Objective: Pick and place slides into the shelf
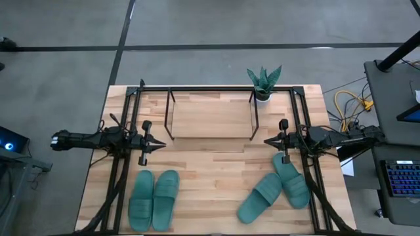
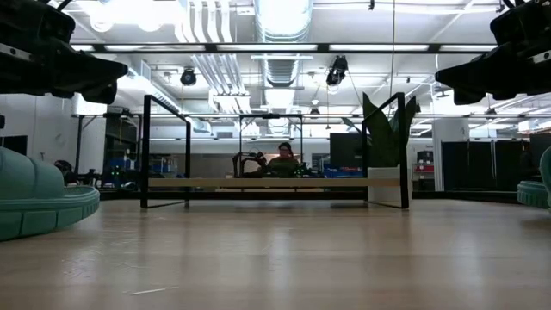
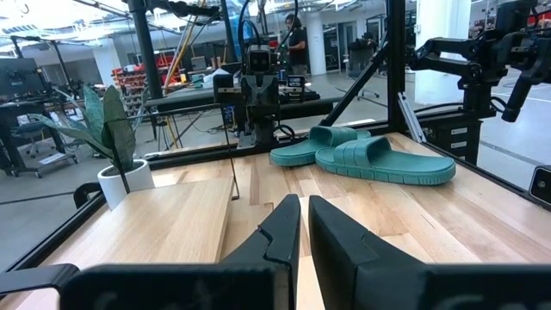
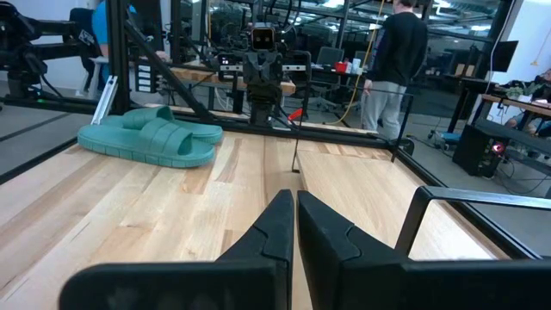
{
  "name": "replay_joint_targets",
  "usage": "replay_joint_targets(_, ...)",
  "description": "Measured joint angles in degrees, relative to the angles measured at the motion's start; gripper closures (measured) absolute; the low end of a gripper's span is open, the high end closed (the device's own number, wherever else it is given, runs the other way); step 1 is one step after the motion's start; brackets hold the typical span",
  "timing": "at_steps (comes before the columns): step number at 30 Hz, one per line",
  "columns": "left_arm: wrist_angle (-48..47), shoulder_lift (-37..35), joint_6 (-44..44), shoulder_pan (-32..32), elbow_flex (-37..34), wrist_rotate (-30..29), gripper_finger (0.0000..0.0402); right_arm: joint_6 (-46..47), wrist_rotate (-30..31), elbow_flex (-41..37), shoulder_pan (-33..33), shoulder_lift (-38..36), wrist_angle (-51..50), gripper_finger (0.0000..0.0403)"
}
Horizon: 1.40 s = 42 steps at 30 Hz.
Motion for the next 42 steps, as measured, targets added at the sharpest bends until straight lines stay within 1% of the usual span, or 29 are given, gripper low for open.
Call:
replay_joint_targets(23,0.29,0.00,0.02,-0.02,-0.02,0.02,0.0388,-0.07,0.00,0.00,0.00,0.02,0.21,0.0394)
replay_joint_targets(29,4.56,-0.01,0.02,-0.01,-0.01,0.02,0.0388,-0.04,0.00,0.00,0.00,0.00,0.19,0.0394)
replay_joint_targets(35,4.62,-0.02,0.02,0.00,-0.02,0.02,0.0388,-0.02,0.00,0.00,0.00,0.00,1.14,0.0394)
replay_joint_targets(38,5.90,-0.02,0.02,0.00,-0.02,0.00,0.0388,0.23,-0.02,0.00,0.00,0.00,2.31,0.0394)
replay_joint_targets(42,10.31,-0.04,-0.05,-0.02,-0.02,0.02,0.0388,3.96,-0.02,0.00,0.00,0.00,6.72,0.0394)
